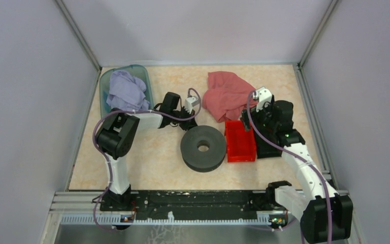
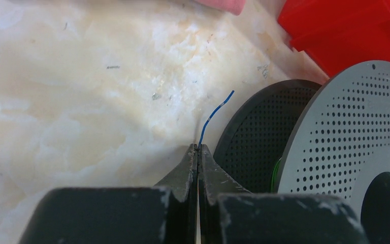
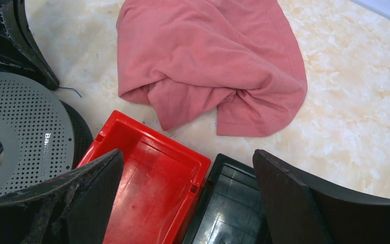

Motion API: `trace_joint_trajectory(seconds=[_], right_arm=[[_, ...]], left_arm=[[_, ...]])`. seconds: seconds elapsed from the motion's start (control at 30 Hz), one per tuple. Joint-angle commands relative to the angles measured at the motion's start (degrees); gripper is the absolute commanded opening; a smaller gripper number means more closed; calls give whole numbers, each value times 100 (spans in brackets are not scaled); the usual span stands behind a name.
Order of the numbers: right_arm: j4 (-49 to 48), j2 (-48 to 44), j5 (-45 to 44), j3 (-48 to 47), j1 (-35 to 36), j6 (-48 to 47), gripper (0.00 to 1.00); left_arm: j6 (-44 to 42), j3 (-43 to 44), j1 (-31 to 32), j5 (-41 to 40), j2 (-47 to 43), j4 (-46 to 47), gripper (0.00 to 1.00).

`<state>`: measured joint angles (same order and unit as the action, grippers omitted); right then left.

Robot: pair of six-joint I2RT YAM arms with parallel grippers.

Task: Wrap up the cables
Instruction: Reset both arms

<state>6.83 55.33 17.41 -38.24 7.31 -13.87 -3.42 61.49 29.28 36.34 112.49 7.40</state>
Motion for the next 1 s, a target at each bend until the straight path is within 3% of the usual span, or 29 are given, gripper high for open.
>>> trace_joint_trajectory(seconds=[0.0, 0.53, 0.97], right_arm=[[-247, 46, -12, 9, -19, -85, 99], [-232, 92, -9, 1, -21, -98, 99], [-217, 91, 17, -10, -19, -88, 99]], left_arm=[[-267, 289, 57, 494, 177, -116, 0], [-583, 1231, 254, 997, 725, -823, 4], [-1045, 1486, 157, 849, 663, -1306, 22]])
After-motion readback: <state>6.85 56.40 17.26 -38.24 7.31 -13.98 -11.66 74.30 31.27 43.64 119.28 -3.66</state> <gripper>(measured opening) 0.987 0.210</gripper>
